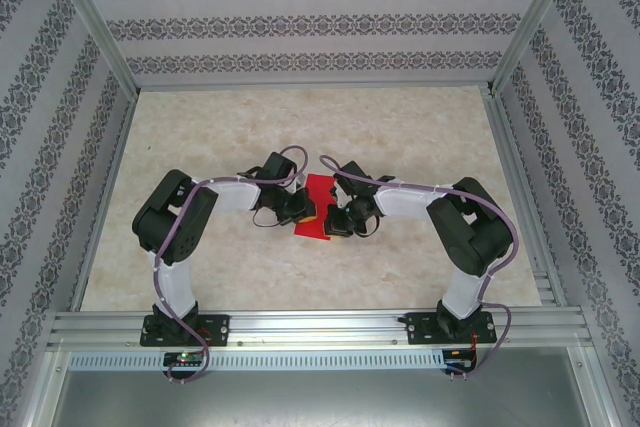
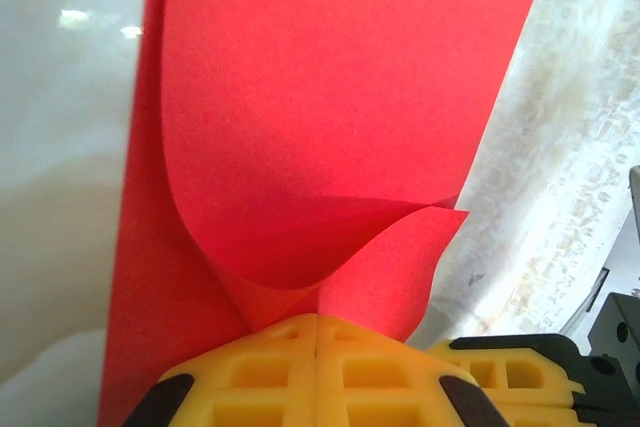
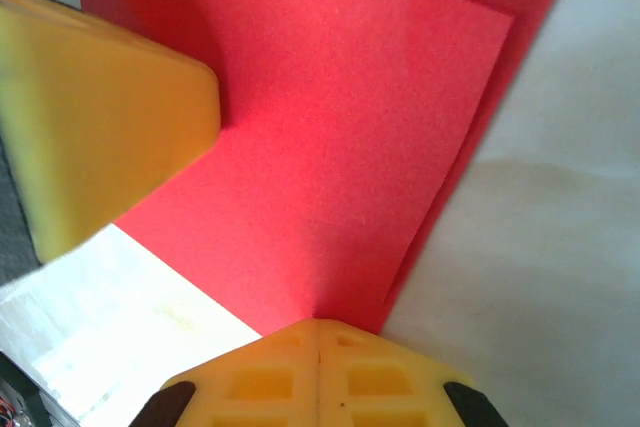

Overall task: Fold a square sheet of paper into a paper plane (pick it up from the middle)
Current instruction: Fold the triangle a second time at the center of the table.

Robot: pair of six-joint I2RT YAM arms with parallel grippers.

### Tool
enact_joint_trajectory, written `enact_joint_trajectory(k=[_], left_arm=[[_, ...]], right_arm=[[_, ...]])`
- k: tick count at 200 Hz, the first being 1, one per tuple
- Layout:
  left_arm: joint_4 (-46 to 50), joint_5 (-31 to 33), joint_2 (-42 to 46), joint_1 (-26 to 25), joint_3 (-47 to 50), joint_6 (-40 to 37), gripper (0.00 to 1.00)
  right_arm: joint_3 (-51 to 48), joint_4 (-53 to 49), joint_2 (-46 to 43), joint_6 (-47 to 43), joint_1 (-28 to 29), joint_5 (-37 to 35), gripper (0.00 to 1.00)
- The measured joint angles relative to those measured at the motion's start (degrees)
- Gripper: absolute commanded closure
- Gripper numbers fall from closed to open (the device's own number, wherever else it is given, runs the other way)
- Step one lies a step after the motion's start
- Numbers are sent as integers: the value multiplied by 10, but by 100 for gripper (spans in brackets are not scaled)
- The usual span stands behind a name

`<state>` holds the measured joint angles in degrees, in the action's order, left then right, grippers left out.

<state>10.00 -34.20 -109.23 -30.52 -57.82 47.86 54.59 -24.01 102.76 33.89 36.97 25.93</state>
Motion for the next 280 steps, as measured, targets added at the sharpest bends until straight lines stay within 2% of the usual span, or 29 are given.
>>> enact_joint_trajectory(k=[38, 95, 149, 200, 232, 280], left_arm=[[27, -12, -17, 19, -28, -29, 93], [42, 19, -40, 77, -75, -77, 93], [33, 18, -11, 86, -80, -97, 92], [-24, 2, 91, 80, -10, -83, 94], [-45, -10, 85, 55, 44, -58, 97], [-77, -20, 48, 31, 49, -34, 98]], right_arm=[[0, 0, 0, -6, 0, 0, 95], [0, 0, -1, -6, 0, -2, 95], [0, -13, -13, 9, 0, -8, 94], [40, -2, -45, 26, 0, -8, 94], [64, 9, -37, 31, 0, -10, 95], [82, 19, 15, 42, 2, -26, 96]])
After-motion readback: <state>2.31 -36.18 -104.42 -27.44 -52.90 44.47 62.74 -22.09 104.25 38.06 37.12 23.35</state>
